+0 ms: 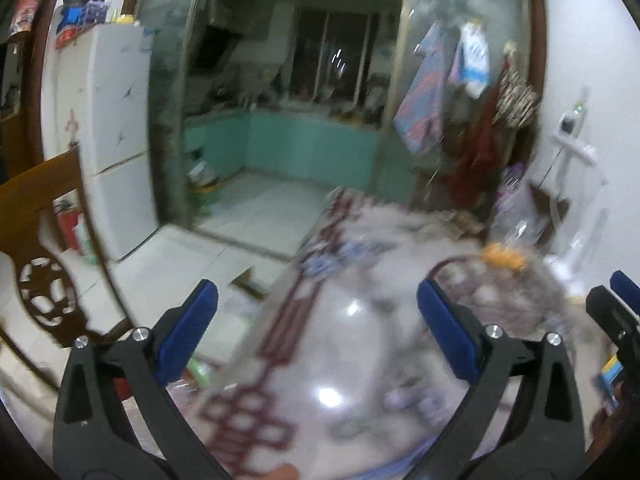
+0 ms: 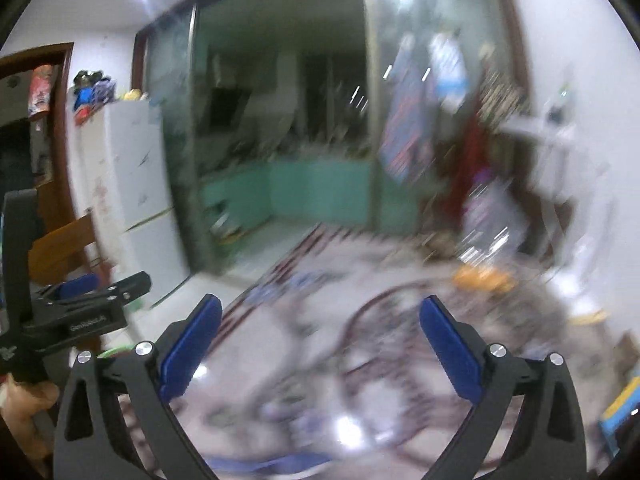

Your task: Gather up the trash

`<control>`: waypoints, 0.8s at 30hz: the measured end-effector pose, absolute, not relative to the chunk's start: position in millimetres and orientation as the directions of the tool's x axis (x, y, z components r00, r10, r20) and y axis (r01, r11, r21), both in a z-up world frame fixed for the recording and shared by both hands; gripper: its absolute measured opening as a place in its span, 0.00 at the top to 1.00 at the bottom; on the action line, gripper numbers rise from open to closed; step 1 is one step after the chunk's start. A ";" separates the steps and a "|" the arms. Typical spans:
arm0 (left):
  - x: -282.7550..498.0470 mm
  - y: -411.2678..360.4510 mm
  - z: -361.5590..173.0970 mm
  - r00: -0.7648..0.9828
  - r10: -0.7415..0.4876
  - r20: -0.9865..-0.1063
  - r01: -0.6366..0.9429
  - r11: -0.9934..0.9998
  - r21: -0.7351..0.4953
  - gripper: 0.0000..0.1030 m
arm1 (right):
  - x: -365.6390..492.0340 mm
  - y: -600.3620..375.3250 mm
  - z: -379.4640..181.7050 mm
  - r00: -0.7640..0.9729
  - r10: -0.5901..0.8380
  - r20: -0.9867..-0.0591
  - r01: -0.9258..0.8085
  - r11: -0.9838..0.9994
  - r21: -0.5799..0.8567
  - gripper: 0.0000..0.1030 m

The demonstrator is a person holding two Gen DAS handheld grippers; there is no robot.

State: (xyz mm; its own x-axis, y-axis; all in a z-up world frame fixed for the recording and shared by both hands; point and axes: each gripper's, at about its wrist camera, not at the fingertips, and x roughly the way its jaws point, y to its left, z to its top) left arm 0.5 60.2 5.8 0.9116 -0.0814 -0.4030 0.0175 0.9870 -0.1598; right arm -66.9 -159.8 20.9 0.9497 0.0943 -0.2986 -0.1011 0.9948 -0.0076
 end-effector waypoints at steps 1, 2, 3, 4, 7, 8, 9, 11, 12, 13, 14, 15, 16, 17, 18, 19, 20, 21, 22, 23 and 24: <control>-2.9 52.9 6.9 0.924 -0.077 -0.375 0.016 0.986 -0.163 0.05 | -70.4 -166.1 19.9 0.964 0.068 -0.257 -0.074 0.997 -0.014 0.07; -5.4 43.0 8.0 0.933 -0.071 -0.352 0.015 0.987 -0.159 0.05 | -77.1 -174.6 15.8 0.981 0.022 -0.192 -0.023 1.000 -0.007 0.07; -5.7 32.5 8.0 0.936 -0.065 -0.347 0.016 0.990 -0.143 0.05 | -77.8 -179.2 9.7 0.983 -0.021 -0.181 0.021 1.000 -0.001 0.07; -6.6 25.0 6.3 0.937 -0.054 -0.345 0.012 0.992 -0.122 0.05 | -75.6 -183.5 6.2 0.978 -0.048 -0.204 0.050 0.999 0.003 0.07; -11.0 0.0 -4.8 0.945 0.031 -0.327 -0.036 0.999 -0.010 0.05 | -61.9 -200.1 -9.6 0.946 -0.015 -0.324 0.038 0.997 0.067 0.07; -10.0 -5.9 -7.6 0.942 0.051 -0.332 -0.047 0.999 0.022 0.05 | -59.0 -203.2 -11.2 0.942 -0.022 -0.336 0.050 0.996 0.076 0.07; -9.4 -11.1 -10.9 0.939 0.048 -0.341 -0.035 0.998 0.046 0.05 | -56.5 -206.4 -13.3 0.936 -0.032 -0.350 0.064 0.995 0.082 0.07; -8.0 -13.7 -13.7 0.931 0.036 -0.363 -0.018 0.998 0.052 0.05 | -52.7 -214.3 -15.7 0.927 -0.048 -0.373 0.088 0.992 0.093 0.07; -6.7 -13.8 -15.5 0.925 0.031 -0.378 -0.014 0.999 0.046 0.05 | -52.0 -216.5 -17.3 0.924 -0.050 -0.379 0.095 0.991 0.099 0.07; -5.9 -12.9 -16.1 0.921 0.026 -0.388 -0.012 0.999 0.040 0.05 | -52.7 -215.5 -18.2 0.922 -0.052 -0.383 0.099 0.990 0.103 0.07; -4.3 -11.7 -17.3 0.915 0.020 -0.403 -0.008 0.999 0.031 0.05 | -51.1 -217.5 -19.7 0.919 -0.061 -0.391 0.107 0.989 0.099 0.07; -2.9 -10.5 -18.5 0.909 0.013 -0.417 -0.004 1.000 0.024 0.05 | -49.4 -214.7 -19.8 0.916 -0.067 -0.396 0.112 0.989 0.092 0.07; -2.0 -10.4 -19.3 0.905 0.009 -0.425 -0.001 1.000 0.019 0.05 | -47.9 -212.5 -20.8 0.913 -0.073 -0.401 0.116 0.990 0.085 0.07; -1.7 -9.6 -20.9 0.901 0.002 -0.434 0.002 1.000 0.010 0.05 | -50.1 -209.2 -22.0 0.912 -0.075 -0.403 0.117 0.990 0.081 0.07; -1.6 -9.6 -22.0 0.899 -0.004 -0.439 0.005 1.000 0.003 0.05 | -52.8 -209.0 -22.3 0.912 -0.076 -0.402 0.118 0.990 0.080 0.07; -1.4 -8.4 -22.1 0.897 -0.009 -0.442 0.008 1.000 -0.005 0.05 | -55.8 -207.8 -23.5 0.913 -0.078 -0.400 0.120 0.990 0.080 0.07; -1.5 -7.6 -22.8 0.895 -0.014 -0.446 0.010 1.000 -0.011 0.05 | -58.0 -207.0 -25.4 0.914 -0.078 -0.399 0.119 0.990 0.080 0.07; -0.3 -6.9 -23.0 0.893 -0.017 -0.450 0.011 1.000 -0.016 0.05 | -57.8 -206.8 -26.0 0.914 -0.078 -0.399 0.118 0.990 0.077 0.07; 0.1 -6.7 -23.1 0.892 -0.020 -0.452 0.012 1.000 -0.019 0.05 | -57.8 -206.7 -26.3 0.913 -0.079 -0.400 0.120 0.990 0.077 0.07; 0.5 -5.8 -23.4 0.889 -0.026 -0.457 0.015 1.000 -0.027 0.05 | -57.7 -206.4 -26.5 0.913 -0.080 -0.401 0.120 0.990 0.076 0.07; 0.7 -5.3 -23.4 0.888 -0.030 -0.459 0.017 0.999 -0.032 0.05 | -57.3 -206.9 -27.4 0.912 -0.080 -0.402 0.121 0.990 0.076 0.07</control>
State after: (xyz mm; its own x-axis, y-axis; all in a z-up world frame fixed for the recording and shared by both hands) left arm 0.7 -5.3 -23.4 0.8878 -0.0297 -0.4593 0.0170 0.9994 -0.0318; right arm -57.3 -206.9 -27.4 0.9120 -0.0800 -0.4022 0.1205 0.9898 0.0763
